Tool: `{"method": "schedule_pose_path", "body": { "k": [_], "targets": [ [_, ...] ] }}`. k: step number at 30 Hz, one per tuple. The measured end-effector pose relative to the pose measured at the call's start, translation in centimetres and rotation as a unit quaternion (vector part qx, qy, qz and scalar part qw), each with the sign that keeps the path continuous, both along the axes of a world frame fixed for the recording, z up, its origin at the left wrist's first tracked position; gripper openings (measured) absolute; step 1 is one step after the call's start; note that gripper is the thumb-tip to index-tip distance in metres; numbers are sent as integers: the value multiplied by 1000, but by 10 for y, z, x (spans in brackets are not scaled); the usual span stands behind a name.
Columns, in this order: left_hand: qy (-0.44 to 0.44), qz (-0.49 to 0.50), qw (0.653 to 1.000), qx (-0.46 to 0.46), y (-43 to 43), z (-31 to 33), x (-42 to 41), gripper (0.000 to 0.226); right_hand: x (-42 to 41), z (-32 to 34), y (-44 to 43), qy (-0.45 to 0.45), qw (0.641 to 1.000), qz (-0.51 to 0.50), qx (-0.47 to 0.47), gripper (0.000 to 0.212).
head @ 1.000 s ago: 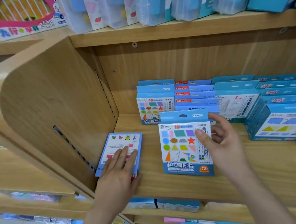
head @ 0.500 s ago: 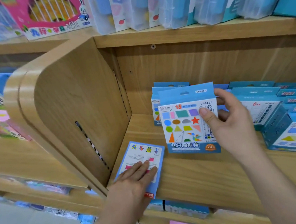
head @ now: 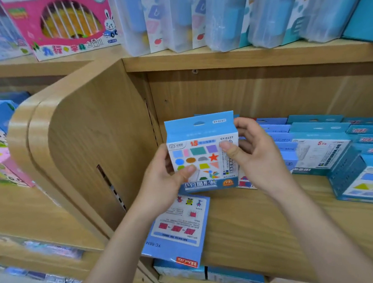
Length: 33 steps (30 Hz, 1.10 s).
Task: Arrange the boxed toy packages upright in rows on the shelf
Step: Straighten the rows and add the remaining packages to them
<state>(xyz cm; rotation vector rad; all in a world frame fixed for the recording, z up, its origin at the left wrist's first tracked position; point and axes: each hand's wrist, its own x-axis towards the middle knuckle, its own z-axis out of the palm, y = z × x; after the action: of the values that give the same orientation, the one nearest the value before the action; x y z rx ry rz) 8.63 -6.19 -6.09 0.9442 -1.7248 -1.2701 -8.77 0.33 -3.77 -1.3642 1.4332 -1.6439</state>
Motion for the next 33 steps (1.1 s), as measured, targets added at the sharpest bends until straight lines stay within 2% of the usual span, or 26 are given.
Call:
{"method": "schedule_pose_path", "body": {
  "k": [2, 6, 13, 24, 29, 33],
  "targets": [
    [-15, 30, 999, -35, -9, -1, -3, 38, -8, -2, 2, 88, 995, -41, 9, 27],
    [-45, 101, 990, -87, -29, -5, -5, 36, -30, -11, 11, 244, 959, -130, 61, 43],
    [-109, 68, 988, -86, -48, -29, -18, 36, -61, -23, 22, 402, 889, -174, 133, 47],
    [-211, 37, 974, -71, -59, -54, -46, 39, -63, -27, 27, 495, 831, -156, 201, 51],
    [-190, 71, 978, -43, -57, -59, -48, 40, -68, -28, 28, 499, 819, -178, 220, 51],
    [-174, 48, 983, -29, -54, -53, -54, 47, -74, -28, 29, 499, 816, -180, 229, 53]
  ]
}}
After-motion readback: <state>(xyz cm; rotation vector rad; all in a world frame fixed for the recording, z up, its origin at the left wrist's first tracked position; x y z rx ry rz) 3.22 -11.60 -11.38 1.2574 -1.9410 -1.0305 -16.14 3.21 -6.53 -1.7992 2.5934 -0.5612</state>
